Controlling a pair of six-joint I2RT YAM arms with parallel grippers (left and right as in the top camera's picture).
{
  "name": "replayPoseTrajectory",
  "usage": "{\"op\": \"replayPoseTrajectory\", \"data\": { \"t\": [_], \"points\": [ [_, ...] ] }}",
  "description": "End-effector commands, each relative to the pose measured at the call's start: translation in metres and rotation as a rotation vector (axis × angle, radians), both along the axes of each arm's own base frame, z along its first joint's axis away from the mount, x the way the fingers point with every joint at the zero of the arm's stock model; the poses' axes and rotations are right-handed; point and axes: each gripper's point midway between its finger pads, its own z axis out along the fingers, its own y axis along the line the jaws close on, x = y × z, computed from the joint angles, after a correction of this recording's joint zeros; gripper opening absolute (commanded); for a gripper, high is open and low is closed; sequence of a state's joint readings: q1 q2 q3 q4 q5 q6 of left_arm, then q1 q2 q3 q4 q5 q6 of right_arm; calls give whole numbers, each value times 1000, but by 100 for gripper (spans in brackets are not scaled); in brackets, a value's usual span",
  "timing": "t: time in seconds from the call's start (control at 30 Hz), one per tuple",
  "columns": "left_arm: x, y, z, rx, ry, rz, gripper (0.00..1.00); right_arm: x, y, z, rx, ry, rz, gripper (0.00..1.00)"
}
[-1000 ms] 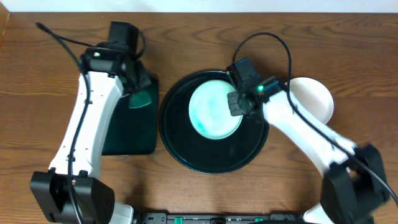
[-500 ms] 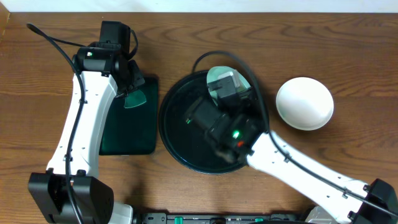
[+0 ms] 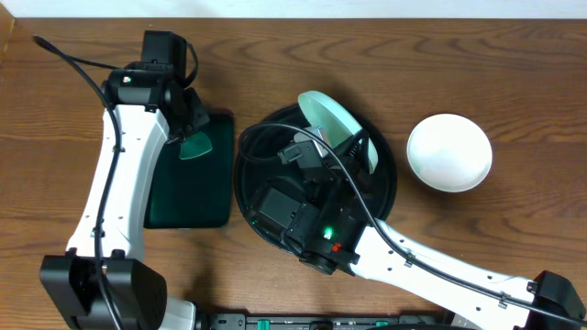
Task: Clean dirty plates on tray and stack at the side
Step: 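Lift the mint-green plate with the right gripper and carry it right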
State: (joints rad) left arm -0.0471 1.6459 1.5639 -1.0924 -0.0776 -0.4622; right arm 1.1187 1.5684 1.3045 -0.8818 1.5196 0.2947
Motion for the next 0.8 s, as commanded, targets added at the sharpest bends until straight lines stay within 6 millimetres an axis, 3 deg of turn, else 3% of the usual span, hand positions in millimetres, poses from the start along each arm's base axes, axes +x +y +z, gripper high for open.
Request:
{"op": "replayPoseTrajectory", "data": {
  "t": [0.0,0.1,0.2,0.33,0.43,0.5,0.63,0.77],
  "points": [
    [1,4,4,6,-11,-7,7,-5,-5,21,7,-68,-20,1],
    [1,4,4,6,-11,-7,7,-3,-4,18,17,-52,-14,1],
    [3,4,4,6,-17,-7,7,4,-3,1,58,36,8,1],
    [5,4,5,6,-26,-7,7,16,1,-53,198,332,78,1],
    [6,4,5,6,-27,-7,7,16,13,-102,421,627,149,1],
    [6,4,5,6,-27,-7,7,16,25,-117,571,750,198,1],
    [8,4,6,6,-38,-7,7,25,49,-121,911,939,342,1],
    [9,4,6,6,-42,-7,7,47,31,-108,1157,996,386,1]
  ]
}}
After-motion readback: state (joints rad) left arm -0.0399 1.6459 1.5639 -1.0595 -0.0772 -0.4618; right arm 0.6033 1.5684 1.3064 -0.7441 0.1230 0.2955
